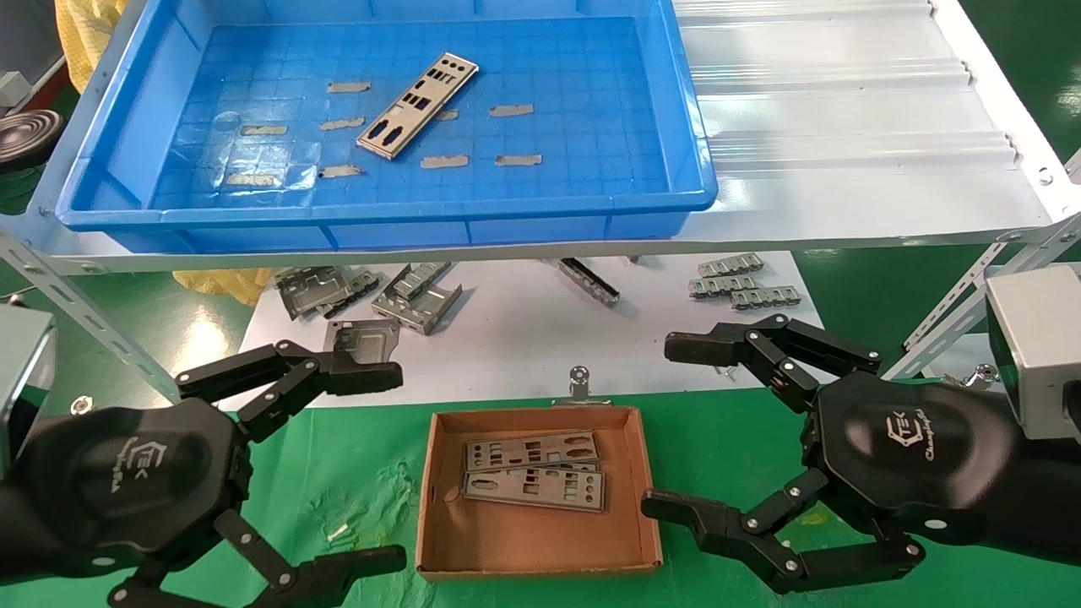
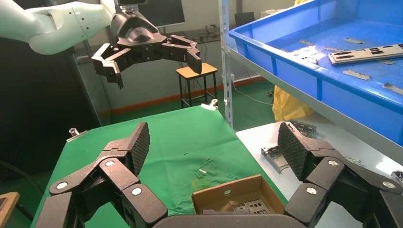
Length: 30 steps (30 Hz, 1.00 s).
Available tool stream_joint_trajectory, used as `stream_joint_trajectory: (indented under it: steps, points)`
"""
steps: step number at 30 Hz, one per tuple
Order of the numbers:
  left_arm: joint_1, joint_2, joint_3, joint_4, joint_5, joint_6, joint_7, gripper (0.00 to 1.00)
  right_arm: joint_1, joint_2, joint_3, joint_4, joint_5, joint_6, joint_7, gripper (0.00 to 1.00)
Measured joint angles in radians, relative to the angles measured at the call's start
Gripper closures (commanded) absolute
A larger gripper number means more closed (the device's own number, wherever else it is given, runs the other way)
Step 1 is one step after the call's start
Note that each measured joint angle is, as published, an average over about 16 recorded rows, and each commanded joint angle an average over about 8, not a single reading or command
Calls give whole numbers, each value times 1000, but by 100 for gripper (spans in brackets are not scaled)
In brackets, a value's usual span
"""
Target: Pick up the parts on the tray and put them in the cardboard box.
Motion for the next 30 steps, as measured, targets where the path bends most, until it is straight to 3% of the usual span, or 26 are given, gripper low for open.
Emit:
stream_joint_trajectory:
  steps: [30]
  points:
    - [0,0,0,0,0,0,0,0,0,0,0,0,0,0,0,0]
